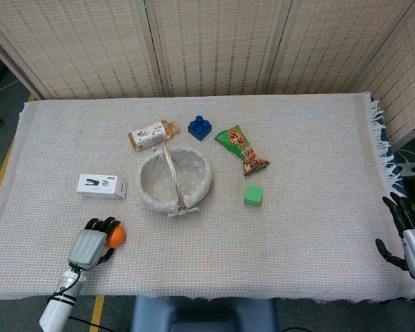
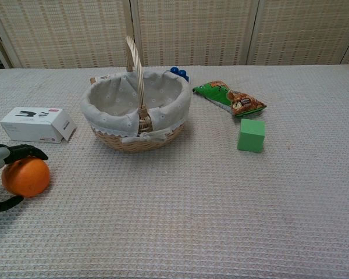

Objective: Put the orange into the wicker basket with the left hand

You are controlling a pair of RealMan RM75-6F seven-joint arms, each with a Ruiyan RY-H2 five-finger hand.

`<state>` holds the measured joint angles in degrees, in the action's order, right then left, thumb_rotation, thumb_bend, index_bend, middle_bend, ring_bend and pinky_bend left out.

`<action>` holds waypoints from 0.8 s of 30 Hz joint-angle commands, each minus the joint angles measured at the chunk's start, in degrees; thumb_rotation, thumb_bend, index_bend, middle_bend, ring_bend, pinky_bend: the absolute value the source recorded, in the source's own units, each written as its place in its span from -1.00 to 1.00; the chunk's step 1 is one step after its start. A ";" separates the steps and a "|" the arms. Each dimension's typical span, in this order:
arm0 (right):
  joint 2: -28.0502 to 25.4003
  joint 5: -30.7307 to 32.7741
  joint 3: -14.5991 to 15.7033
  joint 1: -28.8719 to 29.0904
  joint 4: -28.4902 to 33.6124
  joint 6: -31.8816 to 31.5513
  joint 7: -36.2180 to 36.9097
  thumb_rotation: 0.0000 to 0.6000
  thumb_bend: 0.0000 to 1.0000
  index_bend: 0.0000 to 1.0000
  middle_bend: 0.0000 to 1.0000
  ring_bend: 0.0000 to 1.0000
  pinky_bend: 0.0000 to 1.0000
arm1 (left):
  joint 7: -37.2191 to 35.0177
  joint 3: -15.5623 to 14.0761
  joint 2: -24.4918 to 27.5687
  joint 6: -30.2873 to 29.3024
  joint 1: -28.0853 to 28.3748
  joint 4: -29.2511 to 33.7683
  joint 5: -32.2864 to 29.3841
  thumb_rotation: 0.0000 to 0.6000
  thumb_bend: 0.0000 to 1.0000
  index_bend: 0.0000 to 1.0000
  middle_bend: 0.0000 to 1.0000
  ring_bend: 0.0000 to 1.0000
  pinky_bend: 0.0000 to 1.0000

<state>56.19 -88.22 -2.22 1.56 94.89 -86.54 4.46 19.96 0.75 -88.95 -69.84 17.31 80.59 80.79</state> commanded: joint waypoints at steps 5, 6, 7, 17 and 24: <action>-0.05 0.04 0.00 -0.01 0.03 0.01 0.10 1.00 -0.51 -1.00 -1.00 -1.00 -0.71 | -0.98 -0.16 -0.27 -0.42 -0.10 -0.07 0.39 1.00 -0.28 -0.35 -0.61 -0.44 -0.61; -0.04 0.05 -0.02 -0.01 0.02 -0.01 0.13 1.00 -0.51 -1.00 -1.00 -1.00 -0.71 | -1.19 -0.14 -0.37 -0.65 -0.12 -0.15 0.54 1.00 -0.28 -0.32 -0.60 -0.43 -0.60; -0.05 0.05 -0.02 -0.01 0.02 -0.03 0.15 1.00 -0.51 -1.00 -1.00 -1.00 -0.71 | -1.51 -0.10 -0.49 -1.00 -0.14 -0.31 0.84 1.00 -0.27 -0.27 -0.58 -0.40 -0.59; -0.28 -0.29 0.20 -0.03 0.03 0.04 0.54 1.00 -0.51 -1.00 -1.00 -1.00 -0.71 | -1.53 4.01 2.92 -6.16 1.75 1.97 4.55 1.00 -0.24 -0.06 -0.34 -0.25 -0.49; -0.42 -0.76 0.37 -0.12 -0.17 -0.21 1.14 1.00 -0.51 -1.00 -1.00 -1.00 -0.71 | 2.53 10.07 5.94 -3.39 6.93 5.96 2.31 1.00 -0.24 -0.04 -0.29 -0.24 -0.49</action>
<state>55.77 -88.97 -1.85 1.44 94.72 -86.74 5.60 21.45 9.36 -83.63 -74.38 22.72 85.59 83.91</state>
